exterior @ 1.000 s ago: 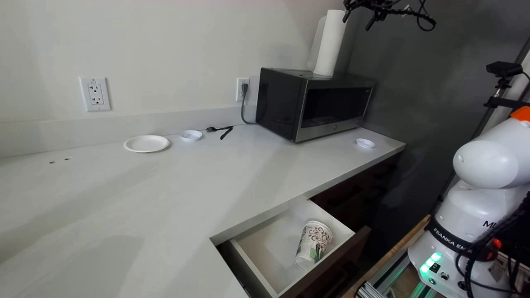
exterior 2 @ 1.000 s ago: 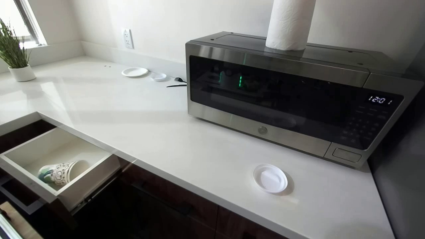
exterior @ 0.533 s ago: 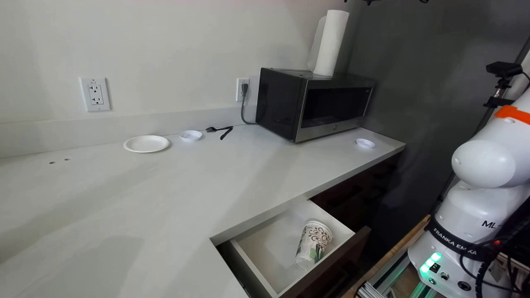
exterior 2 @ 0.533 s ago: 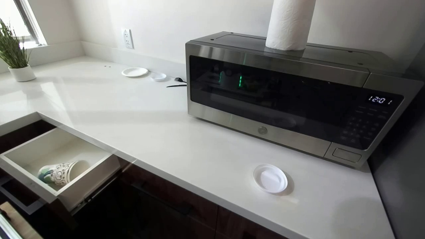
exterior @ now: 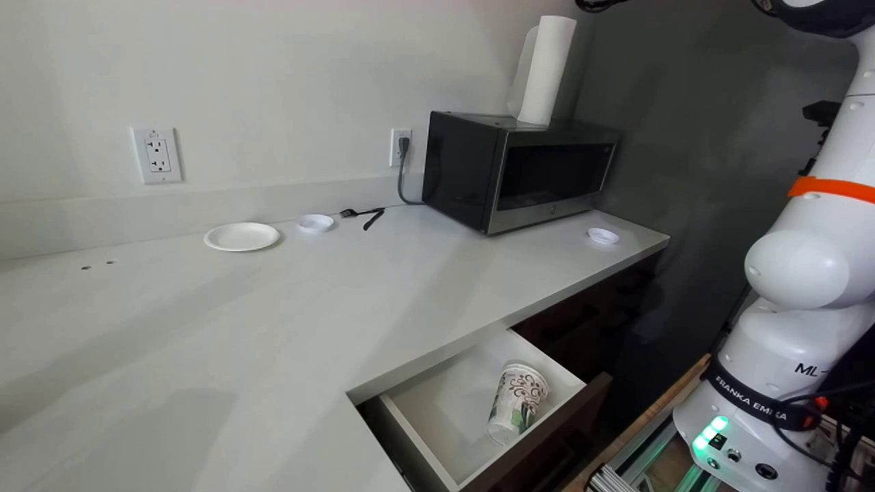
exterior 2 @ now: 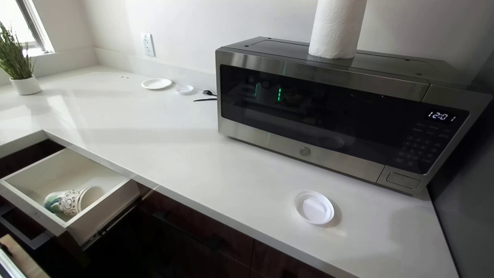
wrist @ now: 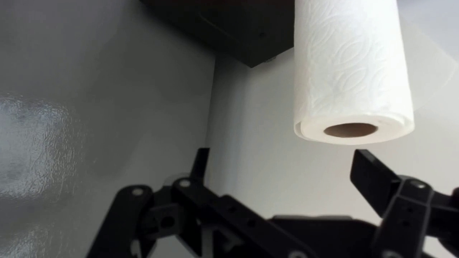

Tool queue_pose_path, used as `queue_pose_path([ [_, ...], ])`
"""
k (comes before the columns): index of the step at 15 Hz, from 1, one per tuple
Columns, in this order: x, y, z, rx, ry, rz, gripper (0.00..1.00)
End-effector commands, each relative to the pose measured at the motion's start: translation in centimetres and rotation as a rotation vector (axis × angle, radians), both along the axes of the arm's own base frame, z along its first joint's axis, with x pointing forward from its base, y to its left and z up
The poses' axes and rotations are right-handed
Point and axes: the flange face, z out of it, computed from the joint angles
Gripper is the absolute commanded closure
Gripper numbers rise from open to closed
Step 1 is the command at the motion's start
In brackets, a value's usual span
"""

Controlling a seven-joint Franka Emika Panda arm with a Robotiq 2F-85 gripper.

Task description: Put the paper towel roll on the counter.

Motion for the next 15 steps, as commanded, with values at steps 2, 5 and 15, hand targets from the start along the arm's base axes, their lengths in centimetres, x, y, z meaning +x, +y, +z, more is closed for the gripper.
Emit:
queue_pose_path([
  [2, 0.9, 0.2, -0.6, 0.051, -0.076, -0.049, 0.0],
  [5, 1.9, 0.5, -0.9, 0.148, -0.204, -0.102, 0.0],
  [15, 4.9, -1.9, -4.7, 0.301, -0.298, -0.306, 0.0],
])
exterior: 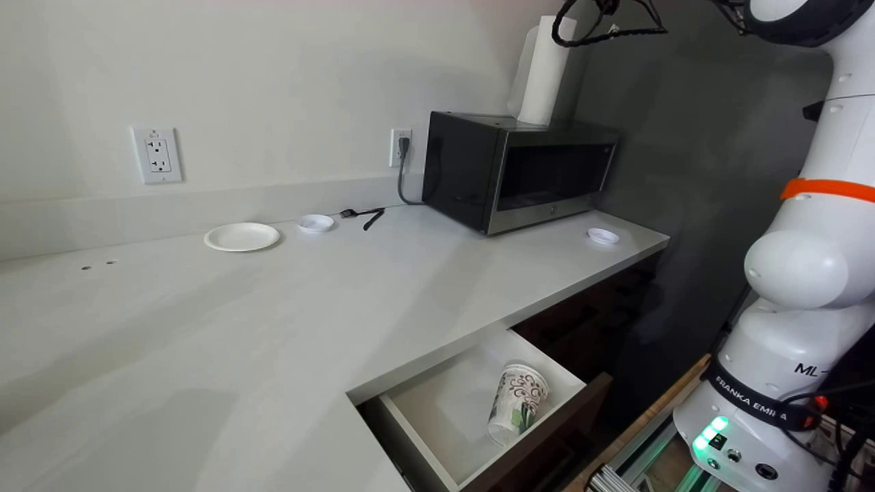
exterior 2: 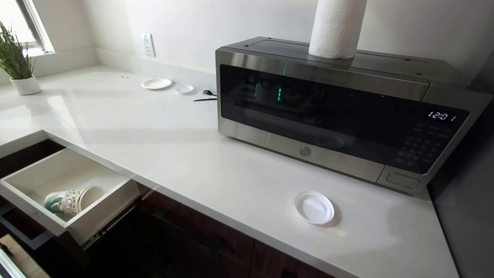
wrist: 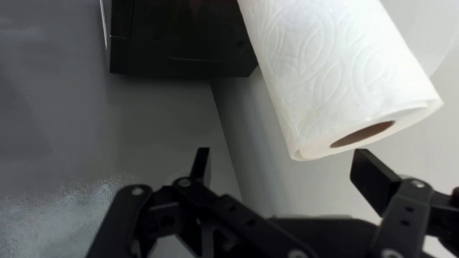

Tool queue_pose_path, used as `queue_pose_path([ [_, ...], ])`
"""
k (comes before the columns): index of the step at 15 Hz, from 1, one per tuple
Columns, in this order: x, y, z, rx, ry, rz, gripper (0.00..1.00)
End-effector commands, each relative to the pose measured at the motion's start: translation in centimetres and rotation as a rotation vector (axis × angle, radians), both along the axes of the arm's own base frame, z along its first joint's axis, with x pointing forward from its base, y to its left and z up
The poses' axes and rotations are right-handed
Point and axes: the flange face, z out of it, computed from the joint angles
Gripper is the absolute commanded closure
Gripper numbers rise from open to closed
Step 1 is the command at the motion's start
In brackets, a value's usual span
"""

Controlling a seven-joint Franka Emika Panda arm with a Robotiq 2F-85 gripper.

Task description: Put the paper towel roll on the counter.

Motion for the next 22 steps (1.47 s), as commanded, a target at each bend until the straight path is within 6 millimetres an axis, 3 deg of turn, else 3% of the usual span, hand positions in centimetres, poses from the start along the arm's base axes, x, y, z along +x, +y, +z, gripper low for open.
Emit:
queue_pose_path([
  [1, 1.3, -0.4, -0.6, 0.067, -0.037, -0.024, 0.0],
  [10, 3.3, -0.5, -0.2, 0.08, -0.094, -0.049, 0.0],
  [11, 2.5, -0.2, -0.1, 0.053, -0.085, -0.032, 0.0],
  [14, 2.7, 0.1, 0.0, 0.036, -0.096, -0.031, 0.0],
  [22, 5.6, -0.4, -2.0, -0.006, -0.119, -0.057, 0.0],
])
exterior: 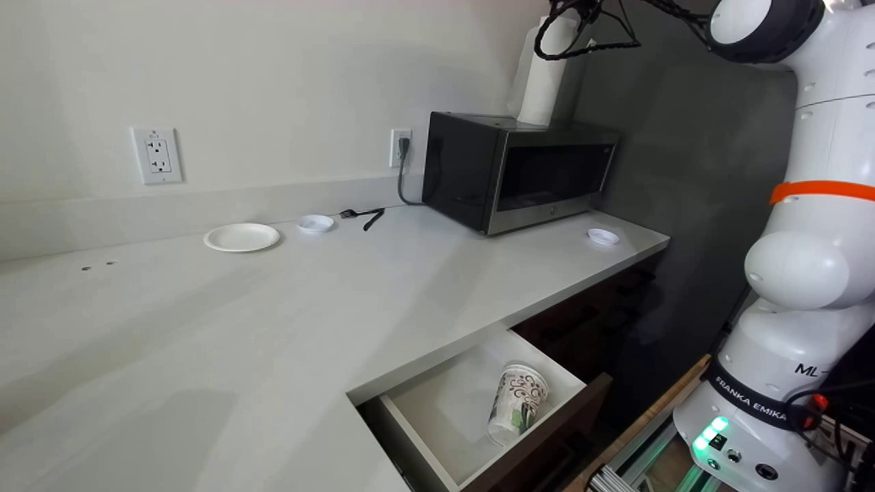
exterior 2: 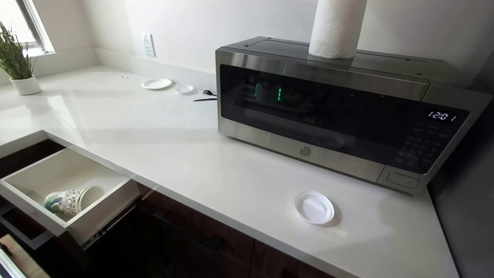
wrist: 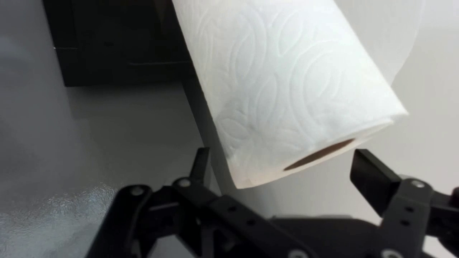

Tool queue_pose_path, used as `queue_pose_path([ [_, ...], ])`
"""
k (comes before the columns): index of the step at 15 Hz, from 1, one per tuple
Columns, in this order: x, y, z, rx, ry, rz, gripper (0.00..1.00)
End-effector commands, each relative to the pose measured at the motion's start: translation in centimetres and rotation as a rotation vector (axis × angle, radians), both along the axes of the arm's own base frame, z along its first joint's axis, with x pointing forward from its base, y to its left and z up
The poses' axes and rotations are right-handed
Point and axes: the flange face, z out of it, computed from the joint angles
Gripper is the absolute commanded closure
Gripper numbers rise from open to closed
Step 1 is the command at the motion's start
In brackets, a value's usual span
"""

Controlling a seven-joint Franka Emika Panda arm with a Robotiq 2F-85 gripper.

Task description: Put the paper towel roll on the counter.

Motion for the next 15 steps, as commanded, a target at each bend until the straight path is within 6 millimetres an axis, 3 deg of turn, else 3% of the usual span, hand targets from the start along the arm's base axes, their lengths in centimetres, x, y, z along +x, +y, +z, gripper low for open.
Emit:
queue_pose_path([
  [1, 1.3, -0.5, -0.5, -0.019, -0.019, -0.054, 0.0],
  [2, 1.5, -0.7, -0.6, -0.019, -0.017, -0.063, 0.0],
  [3, 1.6, -0.7, -0.7, -0.023, -0.011, -0.065, 0.25],
  [4, 1.7, -0.7, -0.8, -0.029, -0.008, -0.066, 0.26],
  [7, 1.9, -0.5, -0.5, -0.04, -0.013, -0.06, 0.51],
  [11, 1.7, -0.2, -0.2, -0.029, 0.001, -0.057, 0.77],
  [14, 0.2, 0.3, 1.7, -0.026, 0.001, -0.06, 1.0],
  [15, -0.8, 0.5, 2.8, -0.026, -0.008, -0.059, 0.97],
])
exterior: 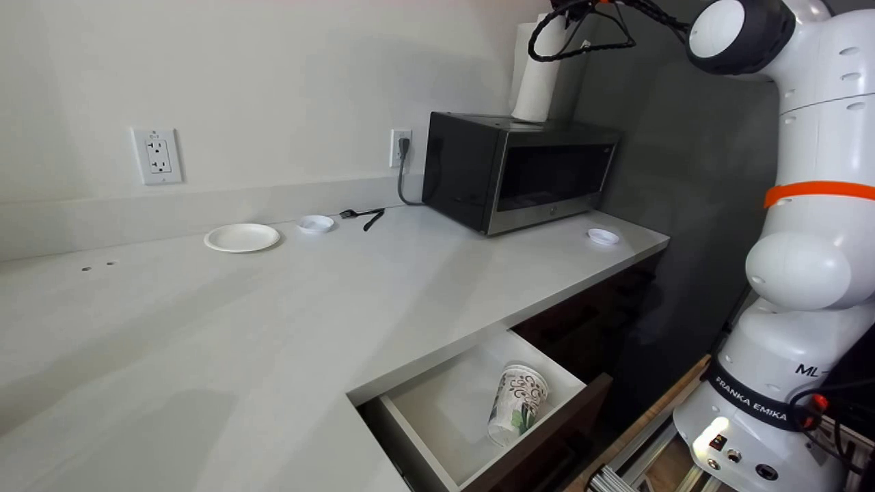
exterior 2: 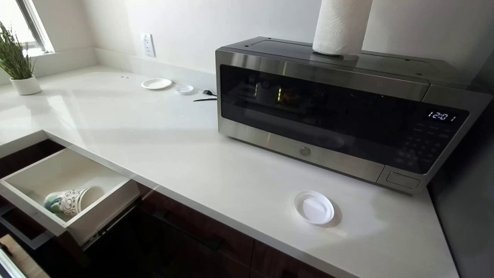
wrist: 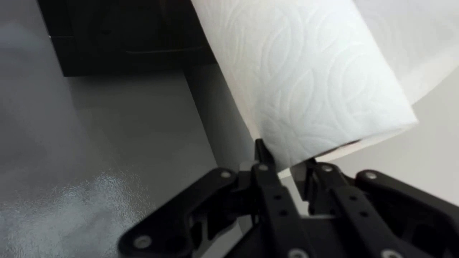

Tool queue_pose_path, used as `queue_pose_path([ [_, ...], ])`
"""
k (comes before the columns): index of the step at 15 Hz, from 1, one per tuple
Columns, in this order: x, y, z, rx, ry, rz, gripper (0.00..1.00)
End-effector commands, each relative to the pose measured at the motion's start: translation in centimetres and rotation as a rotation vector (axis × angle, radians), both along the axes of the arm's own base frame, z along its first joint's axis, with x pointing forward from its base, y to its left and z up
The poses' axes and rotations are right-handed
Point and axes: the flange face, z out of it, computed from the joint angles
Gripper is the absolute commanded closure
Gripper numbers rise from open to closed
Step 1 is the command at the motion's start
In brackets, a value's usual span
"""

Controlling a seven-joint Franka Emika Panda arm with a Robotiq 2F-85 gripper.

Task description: Put the paper towel roll on the counter.

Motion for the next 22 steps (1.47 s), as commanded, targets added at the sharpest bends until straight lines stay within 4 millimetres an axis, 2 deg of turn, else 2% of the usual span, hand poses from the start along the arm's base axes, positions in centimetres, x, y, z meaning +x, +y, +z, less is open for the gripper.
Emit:
queue_pose_path([
  [1, -2.7, 0.7, 3.4, -0.001, -0.011, -0.01, 0.96],
  [2, -4.1, 0.6, 4.9, -0.003, -0.025, -0.004, 0.98],
  [4, -6.8, 0.5, 7.0, -0.007, -0.026, 0.013, 0.97],
  [7, -12.3, 0.0, 9.5, -0.034, 0.012, 0.001, 0.97],
  [9, -16.0, -0.8, 10.0, -0.035, 0.047, -0.068, 0.97],
  [11, -19.5, -1.0, 9.6, 0.003, 0.113, -0.138, 0.97],
  [14, -23.3, -0.4, 7.4, 0.107, 0.194, -0.214, 0.97],
  [16, -25.0, 0.9, 5.4, 0.172, 0.239, -0.237, 0.97],
  [19, -26.2, 2.2, 1.5, 0.221, 0.291, -0.311, 0.97],
  [22, -26.9, 3.4, -3.3, 0.238, 0.31, -0.406, 0.97],
])
